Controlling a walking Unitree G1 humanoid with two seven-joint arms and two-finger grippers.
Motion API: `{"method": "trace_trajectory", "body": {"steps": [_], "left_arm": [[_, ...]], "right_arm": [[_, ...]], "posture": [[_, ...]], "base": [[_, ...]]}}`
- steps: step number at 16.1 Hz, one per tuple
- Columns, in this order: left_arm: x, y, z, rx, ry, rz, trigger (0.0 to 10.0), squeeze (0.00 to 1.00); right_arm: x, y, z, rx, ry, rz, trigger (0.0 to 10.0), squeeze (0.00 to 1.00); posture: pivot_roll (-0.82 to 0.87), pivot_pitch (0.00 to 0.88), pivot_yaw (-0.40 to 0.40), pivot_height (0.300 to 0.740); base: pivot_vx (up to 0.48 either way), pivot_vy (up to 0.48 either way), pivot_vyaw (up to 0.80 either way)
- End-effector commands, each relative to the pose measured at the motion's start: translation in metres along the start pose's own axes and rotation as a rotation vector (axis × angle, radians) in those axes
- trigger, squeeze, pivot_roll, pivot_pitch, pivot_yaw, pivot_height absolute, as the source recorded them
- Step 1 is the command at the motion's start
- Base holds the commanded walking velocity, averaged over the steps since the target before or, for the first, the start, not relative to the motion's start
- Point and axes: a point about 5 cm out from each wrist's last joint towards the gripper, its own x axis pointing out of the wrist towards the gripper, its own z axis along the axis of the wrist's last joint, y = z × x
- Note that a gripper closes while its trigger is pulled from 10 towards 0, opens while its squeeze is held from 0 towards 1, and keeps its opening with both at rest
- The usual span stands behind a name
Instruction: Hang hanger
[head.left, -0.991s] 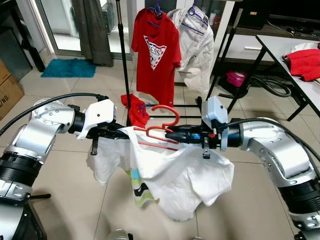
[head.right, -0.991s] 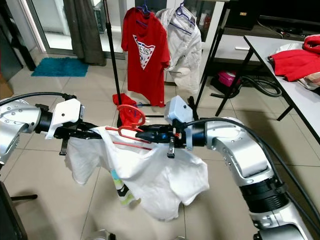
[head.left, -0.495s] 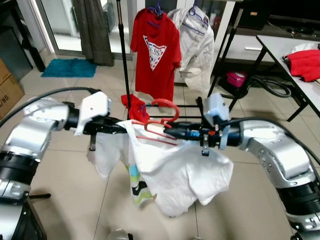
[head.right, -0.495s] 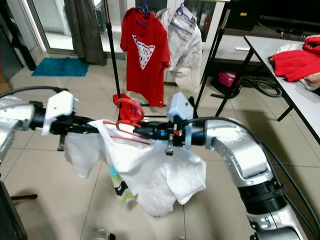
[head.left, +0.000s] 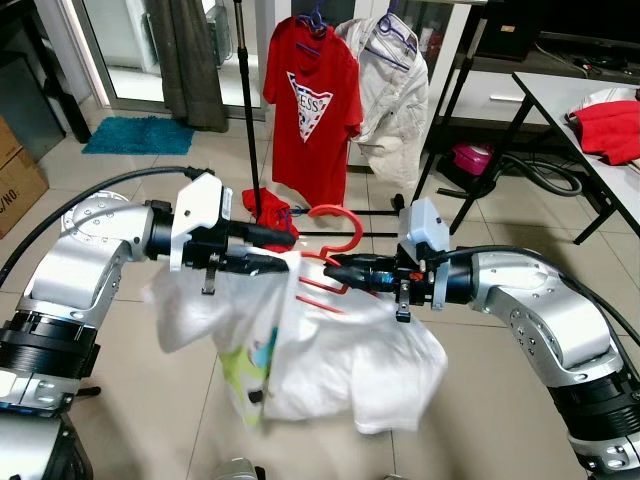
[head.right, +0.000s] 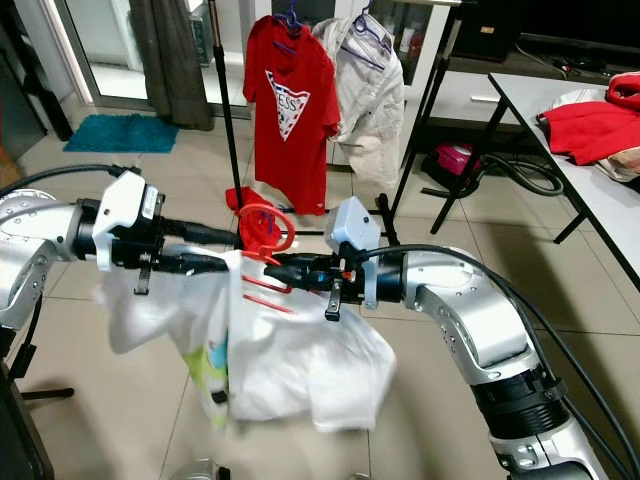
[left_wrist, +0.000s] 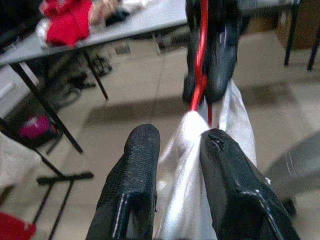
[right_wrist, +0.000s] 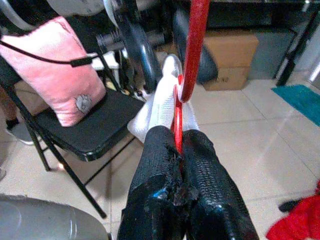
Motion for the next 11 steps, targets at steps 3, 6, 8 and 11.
{"method": "trace_trajectory", "body": {"steps": [3, 6, 8, 11], "left_arm": [[-0.003, 0.003, 0.001, 0.060, 0.062, 0.014, 10.0, 0.00], [-0.016, 0.000, -0.009, 0.064, 0.176, 0.014, 10.0, 0.00], [-0.030, 0.000, -0.012, 0.065, 0.230, 0.050, 10.0, 0.00], [-0.041, 0.003, -0.005, 0.007, 0.134, 0.166, 10.0, 0.00]], "right_arm": [[-0.001, 0.001, 0.000, -0.008, 0.011, -0.016, 0.0, 0.00], [-0.005, 0.000, -0.004, -0.009, 0.026, -0.047, 0.0, 0.00], [-0.007, -0.002, -0.006, -0.006, 0.026, -0.071, 0.0, 0.00], [-0.008, -0.008, -0.011, -0.010, 0.042, -0.138, 0.0, 0.00]], "posture": [[-0.04, 0.000, -0.035, 0.740], [-0.05, 0.000, -0.033, 0.740], [-0.04, 0.000, -0.034, 0.740], [-0.04, 0.000, -0.034, 0.740]], "base": [[0.000, 0.000, 0.00], [0.000, 0.000, 0.00], [0.000, 0.000, 0.00], [0.000, 0.000, 0.00]]}}
